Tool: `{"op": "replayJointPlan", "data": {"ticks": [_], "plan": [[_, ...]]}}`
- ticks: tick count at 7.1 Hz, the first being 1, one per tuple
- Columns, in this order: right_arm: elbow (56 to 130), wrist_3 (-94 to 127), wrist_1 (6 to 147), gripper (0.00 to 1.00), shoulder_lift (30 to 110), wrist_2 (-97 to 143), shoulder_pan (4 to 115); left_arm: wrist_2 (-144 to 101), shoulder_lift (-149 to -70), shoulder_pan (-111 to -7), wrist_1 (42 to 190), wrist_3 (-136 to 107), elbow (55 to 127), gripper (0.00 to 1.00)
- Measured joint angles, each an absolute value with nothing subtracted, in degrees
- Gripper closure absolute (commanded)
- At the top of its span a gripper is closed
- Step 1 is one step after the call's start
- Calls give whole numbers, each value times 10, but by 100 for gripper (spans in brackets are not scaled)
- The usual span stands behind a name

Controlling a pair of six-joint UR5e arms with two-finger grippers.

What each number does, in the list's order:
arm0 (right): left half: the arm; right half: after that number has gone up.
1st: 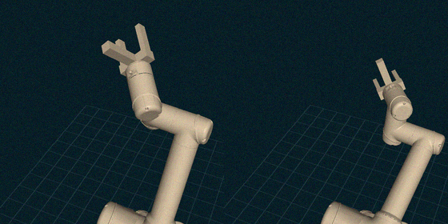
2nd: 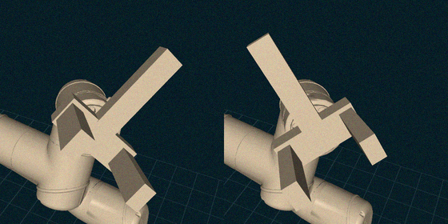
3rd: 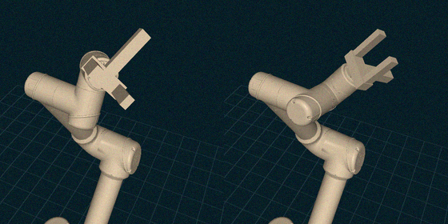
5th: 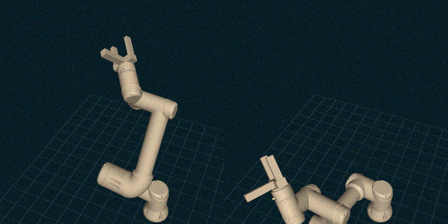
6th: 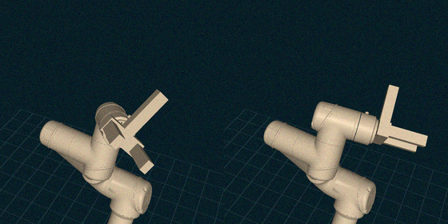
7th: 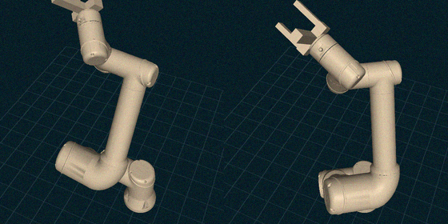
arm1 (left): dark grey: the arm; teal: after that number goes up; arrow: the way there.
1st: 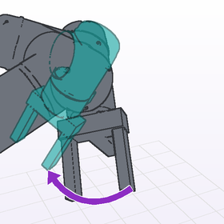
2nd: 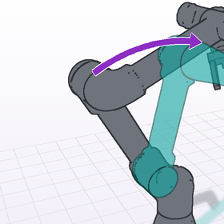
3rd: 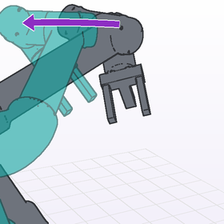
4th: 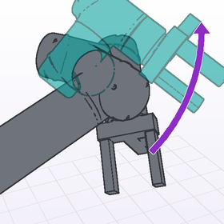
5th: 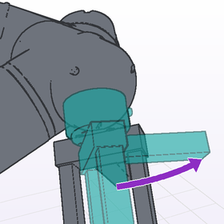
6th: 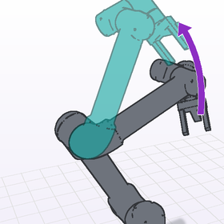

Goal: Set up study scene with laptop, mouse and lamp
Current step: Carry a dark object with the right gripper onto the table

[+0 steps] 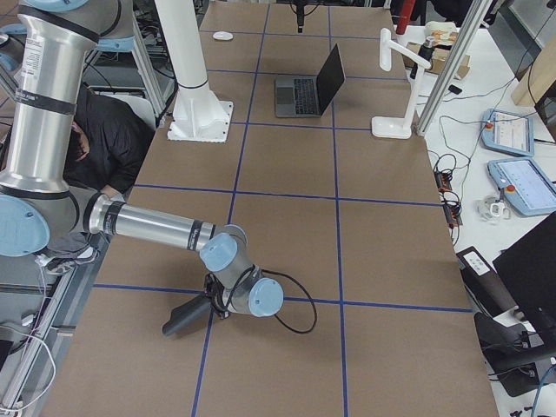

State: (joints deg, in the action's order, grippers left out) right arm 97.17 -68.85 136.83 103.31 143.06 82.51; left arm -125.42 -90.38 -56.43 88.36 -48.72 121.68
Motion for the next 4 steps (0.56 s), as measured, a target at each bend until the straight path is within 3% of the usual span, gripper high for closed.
{"op": "replayJointPlan", "data": {"ticks": [4], "plan": [[1009,-591,1416,100,982,1522,813,-1254,-903,-565,884,-482,1206,0]]}}
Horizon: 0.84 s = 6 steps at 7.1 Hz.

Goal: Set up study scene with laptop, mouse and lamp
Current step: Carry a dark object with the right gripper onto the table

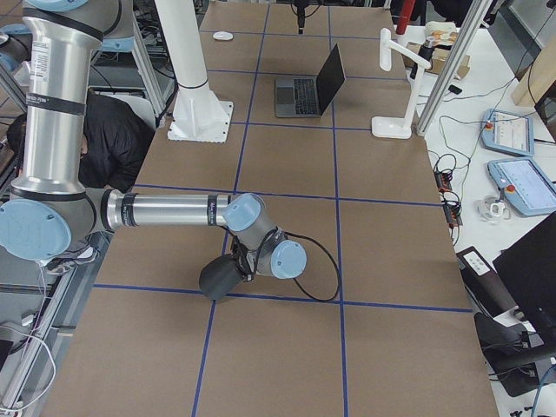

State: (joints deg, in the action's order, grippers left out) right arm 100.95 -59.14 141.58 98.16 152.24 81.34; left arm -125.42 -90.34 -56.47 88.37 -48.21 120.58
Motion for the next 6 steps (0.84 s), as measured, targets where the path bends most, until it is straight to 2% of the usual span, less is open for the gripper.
{"op": "replayJointPlan", "data": {"ticks": [4,6], "plan": [[1056,-442,1415,100,925,1626,732,-1254,-905,-564,884,-472,1189,0],[1105,-331,1414,100,885,1639,689,-1255,-906,-565,885,-437,1174,0]]}}
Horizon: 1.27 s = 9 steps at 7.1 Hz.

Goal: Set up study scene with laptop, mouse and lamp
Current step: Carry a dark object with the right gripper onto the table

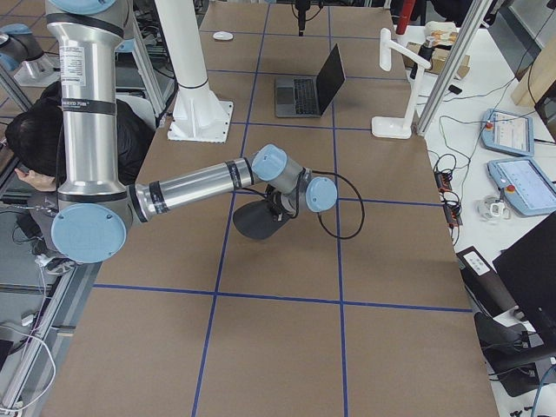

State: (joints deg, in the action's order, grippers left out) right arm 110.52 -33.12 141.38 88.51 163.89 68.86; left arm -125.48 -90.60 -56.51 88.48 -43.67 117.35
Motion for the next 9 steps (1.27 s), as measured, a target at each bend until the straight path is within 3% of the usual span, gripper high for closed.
{"op": "replayJointPlan", "data": {"ticks": [4,7,9], "plan": [[1120,-90,1413,100,735,1650,550,-1256,-906,-567,886,-400,1146,0],[1039,-44,1398,100,643,1648,516,-1257,-906,-570,887,-380,1127,0],[953,31,1272,100,614,1647,510,-1257,-908,-570,888,-379,1122,0]]}}
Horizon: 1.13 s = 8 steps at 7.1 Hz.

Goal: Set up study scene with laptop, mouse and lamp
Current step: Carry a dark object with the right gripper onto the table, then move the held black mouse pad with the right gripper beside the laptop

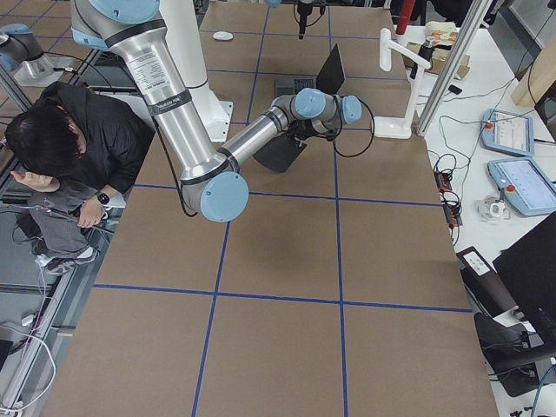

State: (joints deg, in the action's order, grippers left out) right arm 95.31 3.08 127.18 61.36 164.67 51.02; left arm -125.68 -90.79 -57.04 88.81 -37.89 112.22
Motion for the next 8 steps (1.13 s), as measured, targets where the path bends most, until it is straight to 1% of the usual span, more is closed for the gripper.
{"op": "replayJointPlan", "data": {"ticks": [2,3,5,8], "plan": [[871,175,1071,100,601,1634,496,-1257,-911,-570,902,-379,1109,0],[834,236,998,100,584,1620,487,-1257,-912,-570,911,-379,1099,0],[796,301,938,100,549,1603,472,-1257,-912,-571,933,-379,1078,0],[770,334,929,100,507,1591,457,-1257,-913,-574,954,-379,1060,0]]}}
